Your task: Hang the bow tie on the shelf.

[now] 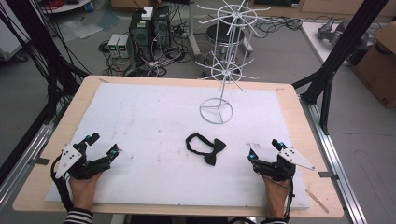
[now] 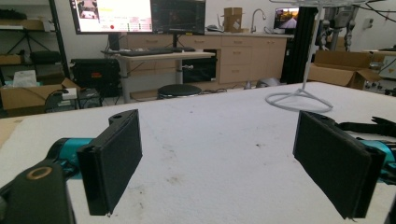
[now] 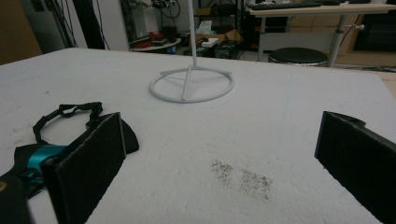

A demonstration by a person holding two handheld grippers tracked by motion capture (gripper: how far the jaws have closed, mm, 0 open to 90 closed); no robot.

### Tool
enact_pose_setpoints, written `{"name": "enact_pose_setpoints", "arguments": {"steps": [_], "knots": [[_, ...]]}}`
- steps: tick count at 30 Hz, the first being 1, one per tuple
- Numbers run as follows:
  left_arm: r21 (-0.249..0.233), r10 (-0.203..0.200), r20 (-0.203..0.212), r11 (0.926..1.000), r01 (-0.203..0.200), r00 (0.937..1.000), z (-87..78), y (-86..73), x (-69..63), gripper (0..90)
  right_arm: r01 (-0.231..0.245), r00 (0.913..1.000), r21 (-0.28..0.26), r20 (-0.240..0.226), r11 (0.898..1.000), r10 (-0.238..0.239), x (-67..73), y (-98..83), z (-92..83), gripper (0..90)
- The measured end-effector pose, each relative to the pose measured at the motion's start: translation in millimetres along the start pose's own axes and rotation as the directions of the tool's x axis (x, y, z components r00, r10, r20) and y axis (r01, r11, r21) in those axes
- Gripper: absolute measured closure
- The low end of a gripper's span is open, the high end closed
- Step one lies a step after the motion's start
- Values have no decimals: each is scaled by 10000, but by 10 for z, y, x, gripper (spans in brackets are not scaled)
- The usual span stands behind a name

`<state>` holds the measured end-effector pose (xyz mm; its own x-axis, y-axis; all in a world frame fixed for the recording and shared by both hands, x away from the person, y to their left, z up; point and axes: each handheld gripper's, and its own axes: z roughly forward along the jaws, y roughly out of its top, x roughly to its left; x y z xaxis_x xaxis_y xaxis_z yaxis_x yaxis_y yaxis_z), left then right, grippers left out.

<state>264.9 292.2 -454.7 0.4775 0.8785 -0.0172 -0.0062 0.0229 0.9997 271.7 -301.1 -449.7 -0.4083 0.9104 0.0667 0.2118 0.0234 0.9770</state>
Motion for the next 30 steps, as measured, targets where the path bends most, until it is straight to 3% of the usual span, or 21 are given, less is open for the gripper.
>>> {"name": "enact_pose_setpoints", "arguments": {"steps": [18,30], "knots": [[-62,65,17,10000,-65,10000,-6,-1,-6,158,-372,9992,-49,153,9993,373,-19,-1,-8,6],[-33,50,20,10000,-50,10000,-4,0,-2,159,149,9998,271,160,9995,-153,30,17,25,7]]}}
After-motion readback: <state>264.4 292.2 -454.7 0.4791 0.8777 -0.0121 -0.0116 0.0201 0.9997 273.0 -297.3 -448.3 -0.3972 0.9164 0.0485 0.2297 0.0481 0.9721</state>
